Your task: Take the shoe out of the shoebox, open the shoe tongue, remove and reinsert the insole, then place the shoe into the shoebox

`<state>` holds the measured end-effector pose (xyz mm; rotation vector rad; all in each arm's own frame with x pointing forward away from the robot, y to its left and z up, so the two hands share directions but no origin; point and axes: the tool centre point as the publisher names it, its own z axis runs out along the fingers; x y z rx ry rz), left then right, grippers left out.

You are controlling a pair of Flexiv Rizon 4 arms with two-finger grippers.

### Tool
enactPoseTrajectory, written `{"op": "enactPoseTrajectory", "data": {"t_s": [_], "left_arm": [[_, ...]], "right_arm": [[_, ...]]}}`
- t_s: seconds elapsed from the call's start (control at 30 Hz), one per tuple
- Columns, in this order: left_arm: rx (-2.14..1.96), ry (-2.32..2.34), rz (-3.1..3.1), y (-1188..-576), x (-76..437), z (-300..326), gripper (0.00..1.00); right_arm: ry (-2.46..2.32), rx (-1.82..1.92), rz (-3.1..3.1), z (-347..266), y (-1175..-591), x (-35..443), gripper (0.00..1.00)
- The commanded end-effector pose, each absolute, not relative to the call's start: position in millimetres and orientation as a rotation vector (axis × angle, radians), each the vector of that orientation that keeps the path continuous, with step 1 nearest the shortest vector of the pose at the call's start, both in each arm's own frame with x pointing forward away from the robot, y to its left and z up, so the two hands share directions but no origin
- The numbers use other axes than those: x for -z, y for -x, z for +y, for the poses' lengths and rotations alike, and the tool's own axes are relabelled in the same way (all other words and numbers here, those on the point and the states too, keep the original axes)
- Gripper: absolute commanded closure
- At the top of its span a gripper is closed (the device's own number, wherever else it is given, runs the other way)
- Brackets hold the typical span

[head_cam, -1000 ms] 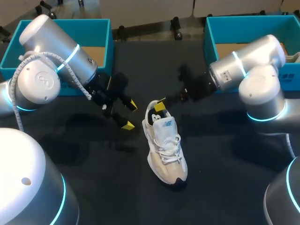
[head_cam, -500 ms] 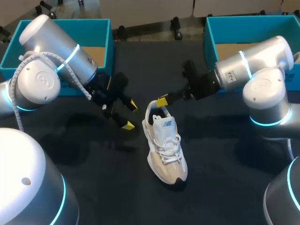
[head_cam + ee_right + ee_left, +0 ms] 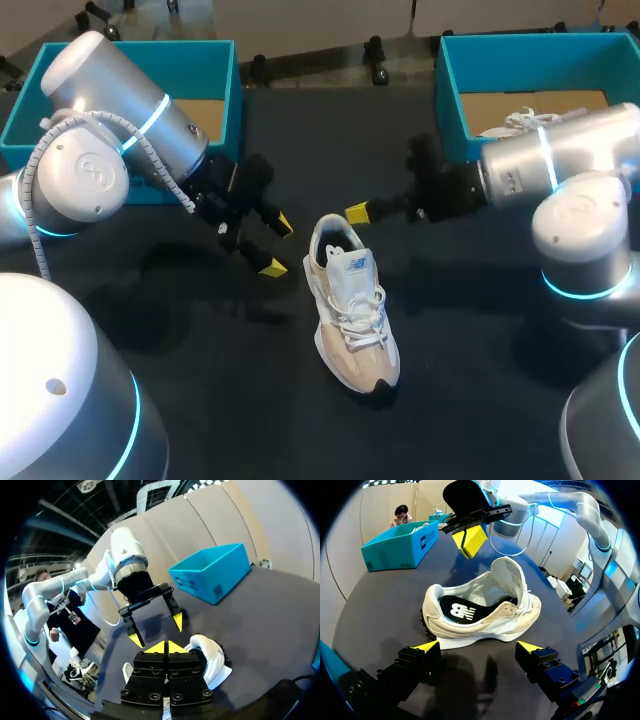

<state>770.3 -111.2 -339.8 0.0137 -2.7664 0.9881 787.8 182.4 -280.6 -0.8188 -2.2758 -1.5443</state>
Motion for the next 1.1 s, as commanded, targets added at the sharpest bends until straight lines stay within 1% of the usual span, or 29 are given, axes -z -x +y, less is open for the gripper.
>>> {"op": "enactPoseTrajectory", "data": {"t_s": [0.03,0.17,0.47,0.6,0.73,1.1], "left_arm": [[-0.984,-0.014,-2.768,-770.7,340.3,-112.0,0.00],[-0.984,-0.014,-2.768,-770.7,340.3,-112.0,0.00],[-0.987,-0.044,-2.822,-779.4,318.5,-104.5,0.00],[-0.987,-0.062,-2.828,-788.4,308.6,-100.0,0.00],[-0.971,-0.092,-2.854,-797.8,296.9,-94.9,0.00],[-0.894,-0.136,-2.893,-827.7,272.3,-82.5,0.00]], "right_arm": [[0.881,1.530,-2.301,179.4,-776.0,276.2,1.00],[0.945,1.518,-2.303,174.4,-772.3,274.0,1.00],[1.097,1.465,-2.321,165.0,-772.2,271.2,1.00],[1.173,1.400,-2.339,161.8,-773.0,269.2,1.00],[1.321,1.246,-2.374,159.2,-772.5,264.7,1.00],[1.321,1.246,-2.374,159.2,-772.5,264.7,1.00]]}}
